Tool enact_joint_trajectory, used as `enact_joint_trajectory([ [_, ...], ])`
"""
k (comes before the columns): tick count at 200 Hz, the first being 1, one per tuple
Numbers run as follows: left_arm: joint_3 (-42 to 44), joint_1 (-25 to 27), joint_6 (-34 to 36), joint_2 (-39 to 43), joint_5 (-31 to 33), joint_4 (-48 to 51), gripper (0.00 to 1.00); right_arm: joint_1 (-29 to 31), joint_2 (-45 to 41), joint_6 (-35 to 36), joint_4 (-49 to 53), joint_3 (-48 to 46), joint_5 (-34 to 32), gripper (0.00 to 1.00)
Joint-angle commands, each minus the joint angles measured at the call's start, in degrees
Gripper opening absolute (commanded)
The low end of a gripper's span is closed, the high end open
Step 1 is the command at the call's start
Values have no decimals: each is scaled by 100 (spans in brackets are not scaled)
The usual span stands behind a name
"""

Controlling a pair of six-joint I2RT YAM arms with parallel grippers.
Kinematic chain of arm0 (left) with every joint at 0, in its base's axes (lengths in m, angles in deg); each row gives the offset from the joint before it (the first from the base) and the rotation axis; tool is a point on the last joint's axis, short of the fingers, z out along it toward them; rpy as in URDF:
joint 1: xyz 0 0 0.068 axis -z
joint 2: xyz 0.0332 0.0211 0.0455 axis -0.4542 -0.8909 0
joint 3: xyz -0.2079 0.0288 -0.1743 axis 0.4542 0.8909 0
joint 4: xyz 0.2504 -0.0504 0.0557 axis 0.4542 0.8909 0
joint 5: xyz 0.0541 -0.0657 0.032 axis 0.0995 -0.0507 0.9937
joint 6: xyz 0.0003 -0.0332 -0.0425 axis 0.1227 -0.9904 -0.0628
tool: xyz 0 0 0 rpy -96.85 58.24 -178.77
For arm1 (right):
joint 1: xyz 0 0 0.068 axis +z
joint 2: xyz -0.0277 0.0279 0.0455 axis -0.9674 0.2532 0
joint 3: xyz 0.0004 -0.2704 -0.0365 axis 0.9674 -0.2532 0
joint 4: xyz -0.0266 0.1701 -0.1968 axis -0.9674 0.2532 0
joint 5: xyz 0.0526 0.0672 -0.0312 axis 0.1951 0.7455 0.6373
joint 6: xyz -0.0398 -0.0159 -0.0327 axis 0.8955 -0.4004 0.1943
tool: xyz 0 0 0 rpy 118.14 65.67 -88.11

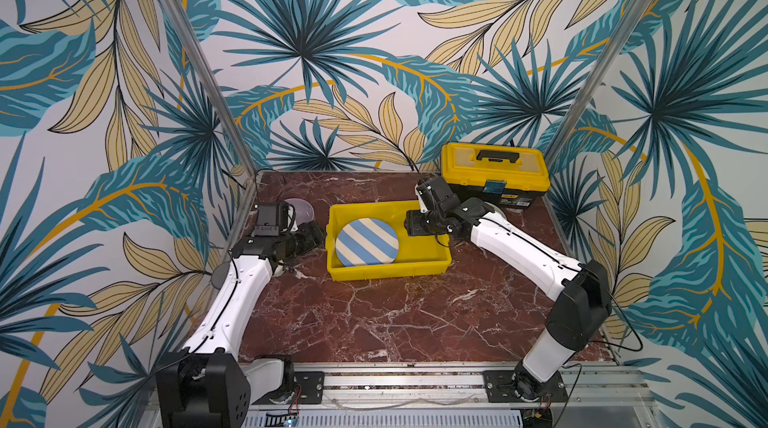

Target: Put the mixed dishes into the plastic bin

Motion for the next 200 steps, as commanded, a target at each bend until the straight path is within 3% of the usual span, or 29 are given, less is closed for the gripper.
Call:
enact_joint_trajectory([
  [1,-178,-63,37,-47,-180,-89,81,-393,-481,-3,308,-416,-314,60],
  [49,-93,-63,121,80,-298,-89,82,-2064,-1216,-145,248,-1285,-472,50],
  [90,-53,-71,180,153,-365,-81,82,-3072,-902,-34,157,-1569,-989,44],
  [148,-12,-80,287,358,-378,-19,82,-3775,-115,121,-199,-1325,-931,37],
  [174,66,-80,297,492,-365,-19,82,-3852,332,254,-300,-1082,-1053,36],
  [200,144,-80,305,578,-376,-10,82,-3907,689,274,-483,-898,-752,35],
])
